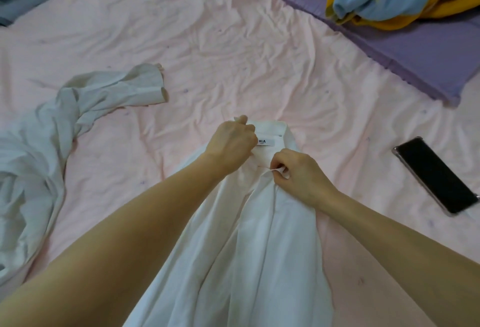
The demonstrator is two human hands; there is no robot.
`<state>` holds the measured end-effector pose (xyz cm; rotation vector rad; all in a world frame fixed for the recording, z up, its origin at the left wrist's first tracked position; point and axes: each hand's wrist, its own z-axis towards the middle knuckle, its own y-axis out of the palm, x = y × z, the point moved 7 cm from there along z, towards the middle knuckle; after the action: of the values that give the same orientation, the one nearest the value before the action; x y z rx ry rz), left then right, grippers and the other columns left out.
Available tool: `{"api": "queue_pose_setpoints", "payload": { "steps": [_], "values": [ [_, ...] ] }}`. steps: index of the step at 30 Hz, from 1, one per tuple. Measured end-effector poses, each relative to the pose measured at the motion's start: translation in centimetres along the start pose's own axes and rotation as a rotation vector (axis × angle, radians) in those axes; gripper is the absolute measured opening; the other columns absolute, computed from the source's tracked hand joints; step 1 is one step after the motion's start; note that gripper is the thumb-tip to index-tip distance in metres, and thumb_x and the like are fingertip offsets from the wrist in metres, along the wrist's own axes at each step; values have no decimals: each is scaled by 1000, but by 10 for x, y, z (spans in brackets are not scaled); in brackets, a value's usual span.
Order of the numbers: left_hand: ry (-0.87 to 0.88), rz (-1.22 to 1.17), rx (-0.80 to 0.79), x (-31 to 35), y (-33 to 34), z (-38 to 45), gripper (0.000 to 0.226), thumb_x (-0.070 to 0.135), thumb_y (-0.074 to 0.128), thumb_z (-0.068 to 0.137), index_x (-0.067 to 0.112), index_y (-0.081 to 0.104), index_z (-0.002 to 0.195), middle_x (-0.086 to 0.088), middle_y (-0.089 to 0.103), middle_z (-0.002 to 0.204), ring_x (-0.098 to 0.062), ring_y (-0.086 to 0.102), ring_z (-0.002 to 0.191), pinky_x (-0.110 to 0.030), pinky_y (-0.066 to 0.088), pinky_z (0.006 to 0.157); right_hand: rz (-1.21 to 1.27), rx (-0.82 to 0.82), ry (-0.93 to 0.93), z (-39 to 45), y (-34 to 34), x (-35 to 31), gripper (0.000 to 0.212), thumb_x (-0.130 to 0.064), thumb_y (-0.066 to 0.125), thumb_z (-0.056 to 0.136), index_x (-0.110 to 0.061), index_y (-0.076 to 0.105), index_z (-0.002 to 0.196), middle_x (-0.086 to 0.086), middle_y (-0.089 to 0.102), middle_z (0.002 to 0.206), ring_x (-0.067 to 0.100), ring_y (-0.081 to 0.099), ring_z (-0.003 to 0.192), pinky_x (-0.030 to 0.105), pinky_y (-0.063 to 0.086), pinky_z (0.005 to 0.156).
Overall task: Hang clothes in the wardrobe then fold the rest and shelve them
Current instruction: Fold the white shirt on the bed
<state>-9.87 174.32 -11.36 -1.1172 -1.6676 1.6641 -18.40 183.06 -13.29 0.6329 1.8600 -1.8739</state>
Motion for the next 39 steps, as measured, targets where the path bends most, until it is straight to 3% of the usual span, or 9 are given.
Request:
{"api": "queue_pose_setpoints", "payload": {
  "steps": [2,4,7,11,14,17,24,30,39],
  "values": [
    [76,-70,-25,4,5,4,21,24,47,96,19,63,107,2,62,121,-22,42,125,-31,30,102,-23,6,-5,0,-1,-2,6,-6,57,81,-12,57,81,0,59,81,20,52,72,40,47,67],
    [43,-216,-38,2,8,6,19,23,42,97,17,57,108,-4,65,109,-22,48,119,-30,17,112,-2,17,23,-1,-2,1,5,-9,58,81,-14,57,82,-2,59,83,17,50,73,40,47,67],
    [-81,-484,-2,-12,9,7,18,18,46,95,15,61,105,-5,66,99,-26,50,106,-28,30,95,111,39,49,-1,-4,7,9,-10,61,82,-17,56,80,-3,60,83,19,57,78,40,49,72],
    [-238,-781,-172,-29,19,5,20,17,54,93,20,72,101,6,65,94,-16,57,97,-29,40,90,160,33,32,-2,0,8,13,-9,62,85,-18,54,79,-2,59,83,21,60,77,37,49,73],
    [-294,-1035,-195,-31,22,1,14,11,62,90,10,75,97,9,64,73,4,56,65,-9,43,66,162,122,10,-1,-7,6,9,-5,63,82,-11,57,80,-1,61,80,19,59,76,32,48,71],
    [-326,-1126,-203,-28,23,-1,11,7,67,87,6,75,94,5,63,65,5,52,50,-7,41,54,132,179,-42,6,-15,-3,8,-4,63,78,-10,58,78,-1,61,77,20,58,72,34,48,68],
    [-397,-1159,-231,-22,19,-2,6,9,67,82,12,66,86,0,65,64,-12,59,58,-20,44,58,31,-27,-124,30,-10,-18,6,-10,59,84,-16,56,85,-8,56,80,15,49,71,25,36,61],
    [-460,-1232,-200,-23,14,-1,15,7,72,80,10,62,90,-2,62,67,-12,52,54,-17,41,50,-28,-144,-82,35,-2,-8,4,-17,56,90,-15,55,93,2,62,90,22,54,77,36,44,69],
    [-723,-1537,-116,-24,45,-21,24,9,76,79,8,57,93,-9,63,77,-20,58,66,-31,53,74,38,117,-106,30,-1,-20,2,-8,61,88,-6,60,88,3,63,85,13,48,72,24,31,64]
  ]
}}
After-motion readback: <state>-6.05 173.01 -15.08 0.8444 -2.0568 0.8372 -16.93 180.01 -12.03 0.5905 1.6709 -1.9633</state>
